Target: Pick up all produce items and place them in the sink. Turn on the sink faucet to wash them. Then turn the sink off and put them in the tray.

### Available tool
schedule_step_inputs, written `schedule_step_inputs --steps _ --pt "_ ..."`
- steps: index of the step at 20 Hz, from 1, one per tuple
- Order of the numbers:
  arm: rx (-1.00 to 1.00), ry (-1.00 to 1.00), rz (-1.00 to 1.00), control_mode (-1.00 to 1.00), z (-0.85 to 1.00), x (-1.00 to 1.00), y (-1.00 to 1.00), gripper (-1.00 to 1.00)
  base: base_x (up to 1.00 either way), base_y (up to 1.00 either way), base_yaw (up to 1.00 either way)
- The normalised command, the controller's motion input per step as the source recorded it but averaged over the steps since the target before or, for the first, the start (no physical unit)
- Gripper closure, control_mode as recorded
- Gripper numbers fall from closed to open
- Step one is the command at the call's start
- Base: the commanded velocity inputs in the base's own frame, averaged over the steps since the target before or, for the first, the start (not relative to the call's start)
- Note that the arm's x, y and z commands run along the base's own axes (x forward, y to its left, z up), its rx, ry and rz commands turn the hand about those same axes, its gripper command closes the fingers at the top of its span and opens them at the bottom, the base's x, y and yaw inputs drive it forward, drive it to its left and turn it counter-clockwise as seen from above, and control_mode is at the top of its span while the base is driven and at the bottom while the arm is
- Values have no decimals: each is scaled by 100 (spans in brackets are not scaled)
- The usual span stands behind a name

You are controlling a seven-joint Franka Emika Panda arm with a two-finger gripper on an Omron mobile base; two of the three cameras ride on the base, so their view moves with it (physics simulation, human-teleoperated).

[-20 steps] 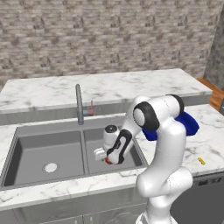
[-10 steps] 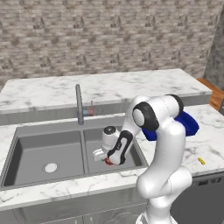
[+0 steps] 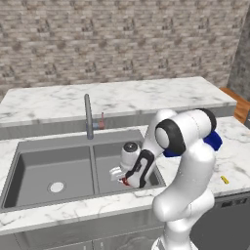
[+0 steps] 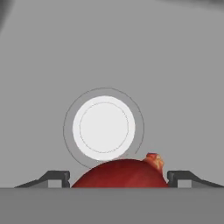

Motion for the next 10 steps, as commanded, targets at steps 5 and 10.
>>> schedule_step_inputs --steps 5,10 --pt "1 0 0 -100 60 11 -33 100 0 0 0" --pt "1 0 -1 -100 71 26 -15 100 0 0 0"
